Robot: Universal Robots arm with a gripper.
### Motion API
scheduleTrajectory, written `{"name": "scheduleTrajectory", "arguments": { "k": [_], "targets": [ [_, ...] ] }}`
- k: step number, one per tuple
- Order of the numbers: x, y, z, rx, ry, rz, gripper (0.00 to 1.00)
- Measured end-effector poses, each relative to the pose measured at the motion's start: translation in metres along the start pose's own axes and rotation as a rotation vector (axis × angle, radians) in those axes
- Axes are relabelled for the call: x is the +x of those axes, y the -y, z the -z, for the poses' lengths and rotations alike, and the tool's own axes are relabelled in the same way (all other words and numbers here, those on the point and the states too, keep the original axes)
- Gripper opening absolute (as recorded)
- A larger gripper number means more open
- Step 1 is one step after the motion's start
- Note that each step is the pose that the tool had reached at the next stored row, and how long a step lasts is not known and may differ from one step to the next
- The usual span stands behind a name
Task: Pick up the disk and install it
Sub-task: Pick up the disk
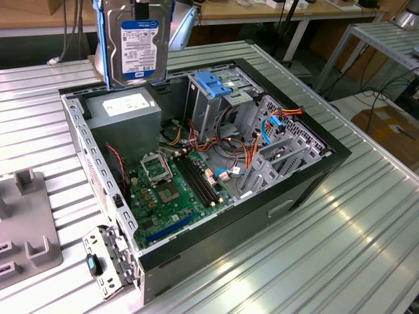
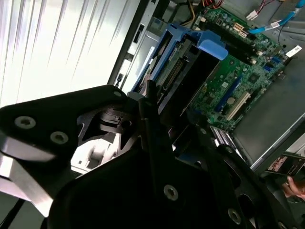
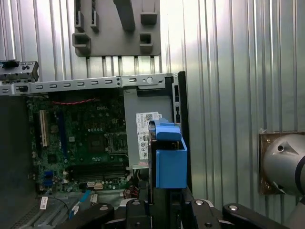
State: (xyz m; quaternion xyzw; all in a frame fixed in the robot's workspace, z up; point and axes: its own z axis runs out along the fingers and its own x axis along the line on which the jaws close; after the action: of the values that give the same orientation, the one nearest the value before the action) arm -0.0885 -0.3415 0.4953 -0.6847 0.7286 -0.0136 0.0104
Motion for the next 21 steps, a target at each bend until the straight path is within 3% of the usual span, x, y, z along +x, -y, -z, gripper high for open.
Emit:
{"name": "scheduleTrajectory", "arguments": {
  "k": [2,3,5,9,12,21],
  "targets": [
    [-0.0005,0.0085,-0.0003,0.0,0.0,0.0,0.35],
    [-0.0012,0.0192,-0.0007,0.0001,0.0001,0.0,0.35],
    [-0.002,0.0322,-0.0011,0.0,0.0,0.0,0.35],
    [-0.0028,0.0459,-0.0016,0.0001,0.0001,0.0,0.35],
    [-0.0031,0.0504,-0.0017,0.0,-0.0001,0.0,0.35],
    [-0.0032,0.0511,-0.0018,0.0001,0.0,0.0,0.35]
  ]
}}
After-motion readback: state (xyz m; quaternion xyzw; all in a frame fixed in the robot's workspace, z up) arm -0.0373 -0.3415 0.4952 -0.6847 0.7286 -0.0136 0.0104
